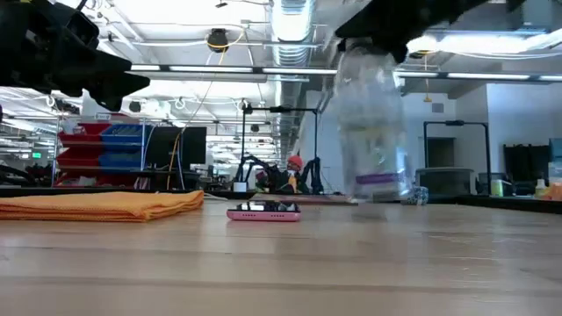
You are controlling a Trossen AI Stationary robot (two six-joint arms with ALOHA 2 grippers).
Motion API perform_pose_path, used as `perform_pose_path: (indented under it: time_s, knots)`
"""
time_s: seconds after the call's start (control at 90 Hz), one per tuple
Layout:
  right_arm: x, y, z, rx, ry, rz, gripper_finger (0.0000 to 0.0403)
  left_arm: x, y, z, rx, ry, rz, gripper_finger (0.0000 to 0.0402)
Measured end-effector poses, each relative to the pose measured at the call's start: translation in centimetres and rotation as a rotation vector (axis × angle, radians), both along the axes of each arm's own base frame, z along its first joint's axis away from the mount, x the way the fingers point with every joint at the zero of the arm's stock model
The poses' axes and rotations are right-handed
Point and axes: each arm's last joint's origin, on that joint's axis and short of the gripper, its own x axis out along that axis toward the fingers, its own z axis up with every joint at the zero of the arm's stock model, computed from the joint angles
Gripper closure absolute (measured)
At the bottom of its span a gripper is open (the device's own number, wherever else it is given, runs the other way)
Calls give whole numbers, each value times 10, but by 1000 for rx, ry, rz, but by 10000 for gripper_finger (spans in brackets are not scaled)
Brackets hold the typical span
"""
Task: Apply microfiber cloth
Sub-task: Spray the front of the pink cellphone with the spray bottle
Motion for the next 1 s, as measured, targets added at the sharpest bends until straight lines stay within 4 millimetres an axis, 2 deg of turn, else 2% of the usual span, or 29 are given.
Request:
perform_pose_path:
  time_s: [0.1,0.256,0.4,0.478,0.589,0.8,1.0]
  knots:
    - [-15,35,7,59,-41,-48,288,0,0,0,19,0,1,201]
    - [-50,89,3,73,-125,-140,288,0,0,0,5,0,2,201]
    - [-81,131,-8,77,-208,-172,288,0,0,0,-31,-1,4,201]
    - [-89,148,-16,65,-239,-181,288,0,0,0,-36,-2,4,201]
    - [-87,168,-18,51,-263,-205,288,0,0,0,-38,-2,4,201]
    - [-61,197,-20,-15,-245,-230,288,0,0,0,-62,-3,5,201]
    - [-43,221,-38,-47,-215,-211,288,0,0,0,-76,-3,6,201]
